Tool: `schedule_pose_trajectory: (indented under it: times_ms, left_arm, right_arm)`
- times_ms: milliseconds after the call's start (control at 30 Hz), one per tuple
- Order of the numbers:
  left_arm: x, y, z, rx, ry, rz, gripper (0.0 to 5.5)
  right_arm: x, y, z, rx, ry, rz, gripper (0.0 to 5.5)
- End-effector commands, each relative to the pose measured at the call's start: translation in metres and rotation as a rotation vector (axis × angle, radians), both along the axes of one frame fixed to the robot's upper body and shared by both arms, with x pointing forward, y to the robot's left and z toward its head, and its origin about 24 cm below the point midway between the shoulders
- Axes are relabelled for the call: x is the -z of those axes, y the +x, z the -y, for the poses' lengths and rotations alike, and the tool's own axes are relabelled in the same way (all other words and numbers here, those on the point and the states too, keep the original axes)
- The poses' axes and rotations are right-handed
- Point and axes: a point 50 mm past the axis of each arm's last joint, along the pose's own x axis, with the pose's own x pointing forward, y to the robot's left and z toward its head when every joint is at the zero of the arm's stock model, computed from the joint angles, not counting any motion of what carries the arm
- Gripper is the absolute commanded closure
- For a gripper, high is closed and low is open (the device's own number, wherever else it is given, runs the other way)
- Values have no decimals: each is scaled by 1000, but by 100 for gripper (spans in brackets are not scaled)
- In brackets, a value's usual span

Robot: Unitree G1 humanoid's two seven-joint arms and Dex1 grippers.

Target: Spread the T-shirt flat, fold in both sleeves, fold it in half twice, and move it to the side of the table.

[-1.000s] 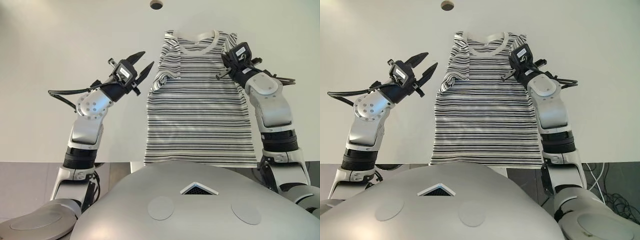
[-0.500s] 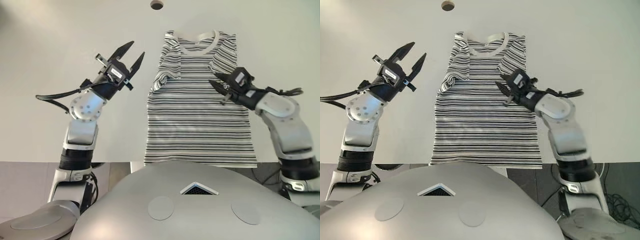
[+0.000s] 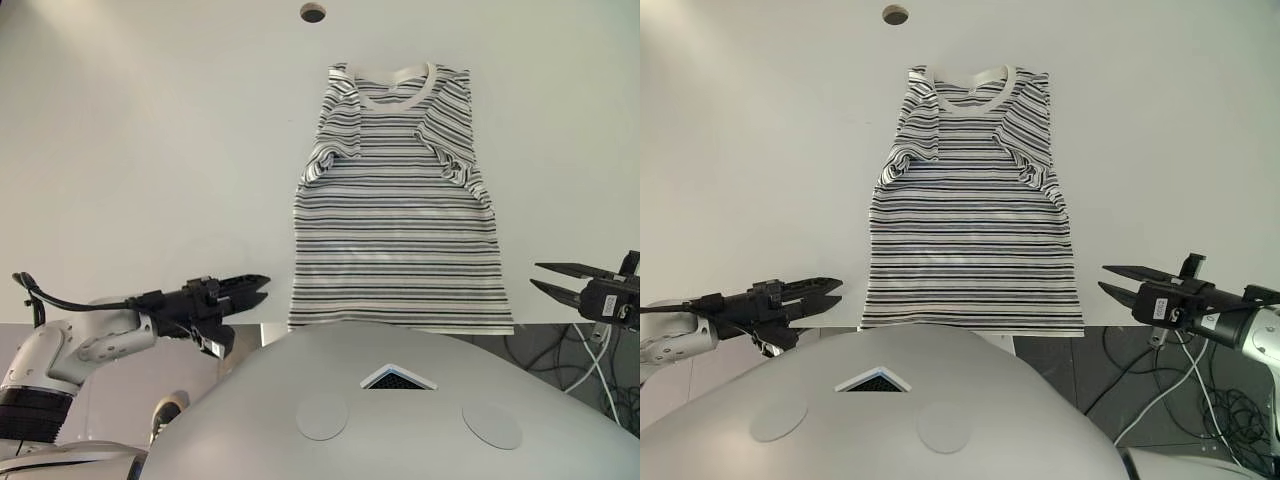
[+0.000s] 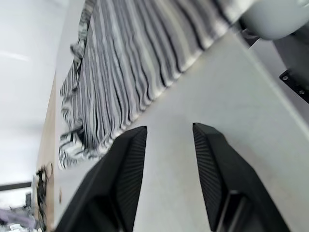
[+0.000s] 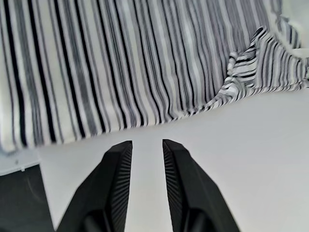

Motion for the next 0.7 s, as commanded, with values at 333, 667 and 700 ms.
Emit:
schedule_pose_trajectory:
  times_ms: [333, 667, 700]
  left_arm:
    - [5, -16, 23, 251, 9, 10, 374]
    - [-3, -24, 19, 244, 56, -97, 374]
    - [-3, -24, 20, 243, 56, -97, 374]
  right_arm:
    - [7, 7, 0, -30, -33, -9, 431]
    - [11, 12, 3, 21, -36, -2, 431]
    - [11, 12, 3, 25, -38, 0, 431]
